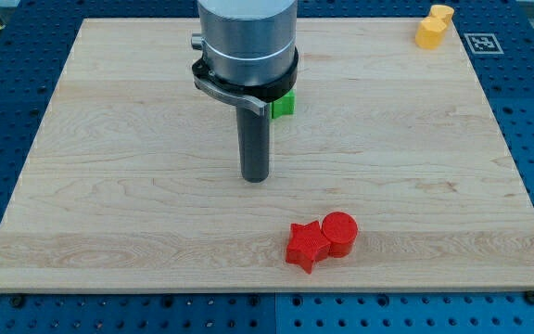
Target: Move the arm towards the top of the green circle
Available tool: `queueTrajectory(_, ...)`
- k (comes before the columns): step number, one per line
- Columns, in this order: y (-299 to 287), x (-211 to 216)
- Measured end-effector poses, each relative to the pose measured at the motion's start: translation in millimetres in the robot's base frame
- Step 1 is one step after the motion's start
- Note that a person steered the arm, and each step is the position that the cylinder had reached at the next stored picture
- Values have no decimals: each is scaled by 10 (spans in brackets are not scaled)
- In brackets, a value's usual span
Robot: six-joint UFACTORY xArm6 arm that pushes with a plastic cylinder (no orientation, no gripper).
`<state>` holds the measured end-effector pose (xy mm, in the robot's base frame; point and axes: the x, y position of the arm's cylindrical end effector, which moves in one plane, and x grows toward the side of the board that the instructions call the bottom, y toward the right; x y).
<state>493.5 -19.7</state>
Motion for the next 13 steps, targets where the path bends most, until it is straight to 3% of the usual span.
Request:
queueTrajectory(2,-16,-96)
queueTrajectory(6,-662,-1226)
queueTrajectory(7,-565,-1336)
queueTrajectory(13,36,-1208)
